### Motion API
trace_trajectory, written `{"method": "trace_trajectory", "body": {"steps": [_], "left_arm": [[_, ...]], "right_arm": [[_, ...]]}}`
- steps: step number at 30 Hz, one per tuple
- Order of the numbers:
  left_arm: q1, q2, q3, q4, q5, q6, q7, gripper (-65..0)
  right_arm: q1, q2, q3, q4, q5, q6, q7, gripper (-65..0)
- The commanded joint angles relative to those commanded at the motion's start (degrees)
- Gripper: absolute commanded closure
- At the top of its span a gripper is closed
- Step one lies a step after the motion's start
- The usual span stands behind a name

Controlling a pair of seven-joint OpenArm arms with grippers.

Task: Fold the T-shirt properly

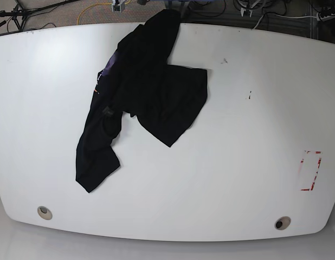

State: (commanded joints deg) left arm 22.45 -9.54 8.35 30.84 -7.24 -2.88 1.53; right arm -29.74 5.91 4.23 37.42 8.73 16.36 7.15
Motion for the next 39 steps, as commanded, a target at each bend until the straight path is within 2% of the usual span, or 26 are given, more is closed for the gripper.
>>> {"method": "trace_trajectory", "body": {"steps": [14, 16, 28, 30, 32, 39], "left_arm": [[8.18, -0.71, 0.73, 14.65, -0.06, 0.08, -0.41, -41.2], [11.98, -1.01, 0.74, 19.94, -0.22, -0.03, -0.18, -41.1], [16.66, -2.40, 0.18, 26.94, -0.27, -0.08, -0.12, -40.8], [17.92, -3.03, -0.36, 28.56, -0.50, -0.06, 0.27, -40.5], [23.24, -4.76, -2.59, 34.78, -0.52, 0.29, 0.18, -40.4], [24.94, -4.83, -5.27, 36.85, -0.62, 0.19, 0.01, -40.3]], "right_arm": [[-6.89, -0.04, 0.31, 9.98, -0.18, -0.11, 0.03, -4.5], [-10.75, -0.01, 0.46, 14.89, -0.16, -0.36, -0.09, -4.8], [-15.71, 0.18, 0.76, 22.08, -0.02, -0.56, 0.00, -4.9], [-16.77, 0.20, 1.07, 23.89, -0.06, -0.60, 0.17, -5.0], [-22.32, 0.68, 2.18, 31.51, -0.19, -0.64, -0.53, -4.7], [-23.95, 0.64, 2.80, 34.52, -0.19, -0.78, -0.38, -4.7]]}}
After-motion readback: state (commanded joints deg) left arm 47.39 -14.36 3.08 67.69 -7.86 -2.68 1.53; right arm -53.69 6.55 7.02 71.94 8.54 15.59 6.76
